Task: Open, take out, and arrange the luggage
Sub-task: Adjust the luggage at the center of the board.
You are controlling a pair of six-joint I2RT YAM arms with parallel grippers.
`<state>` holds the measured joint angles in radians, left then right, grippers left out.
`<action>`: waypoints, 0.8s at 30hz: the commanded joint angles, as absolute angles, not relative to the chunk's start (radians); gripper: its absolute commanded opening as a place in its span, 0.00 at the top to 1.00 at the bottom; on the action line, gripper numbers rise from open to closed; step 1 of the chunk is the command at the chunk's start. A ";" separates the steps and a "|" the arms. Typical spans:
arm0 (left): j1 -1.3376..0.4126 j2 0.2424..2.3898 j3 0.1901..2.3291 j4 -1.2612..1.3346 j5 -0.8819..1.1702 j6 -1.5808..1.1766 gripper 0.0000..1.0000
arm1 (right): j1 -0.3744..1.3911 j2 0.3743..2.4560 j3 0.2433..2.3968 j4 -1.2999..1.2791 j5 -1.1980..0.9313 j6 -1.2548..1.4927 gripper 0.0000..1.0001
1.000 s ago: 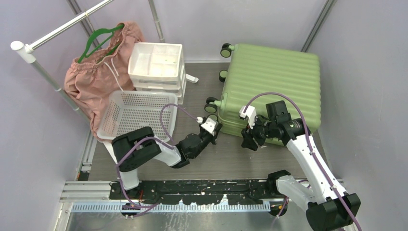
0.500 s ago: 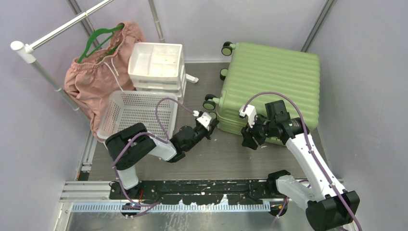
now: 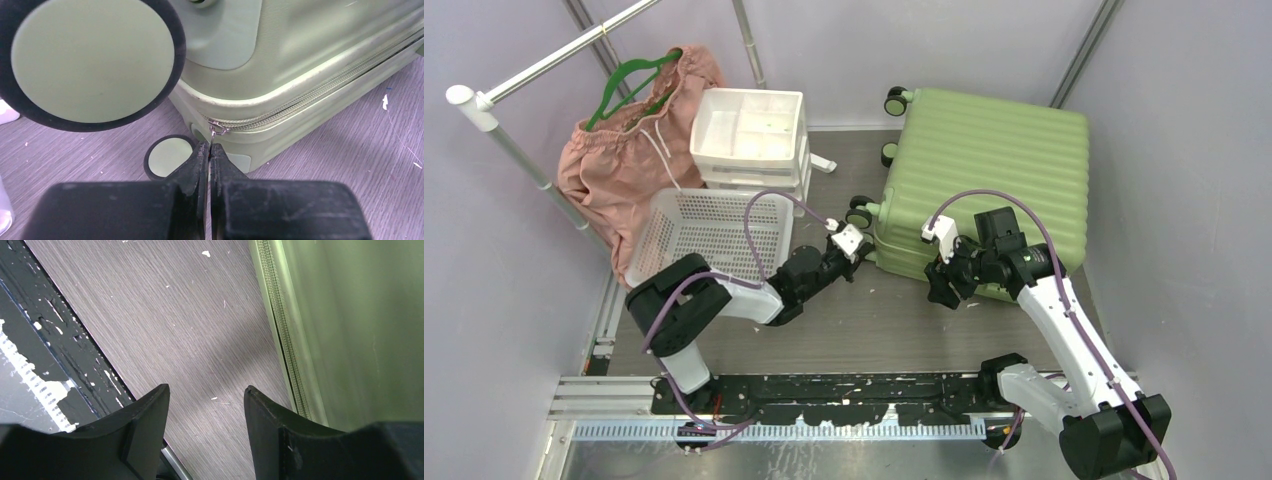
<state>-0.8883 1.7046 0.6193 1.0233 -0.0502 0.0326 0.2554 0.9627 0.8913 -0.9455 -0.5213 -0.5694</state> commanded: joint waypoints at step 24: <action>-0.743 1.912 0.691 1.431 -0.183 -0.218 1.00 | 0.261 0.963 0.890 -0.912 -0.518 -0.557 0.38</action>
<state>-0.8040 1.9053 0.6533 1.3361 -0.0280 -0.1913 0.2554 0.9627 0.8890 -0.9424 -0.5167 -0.5686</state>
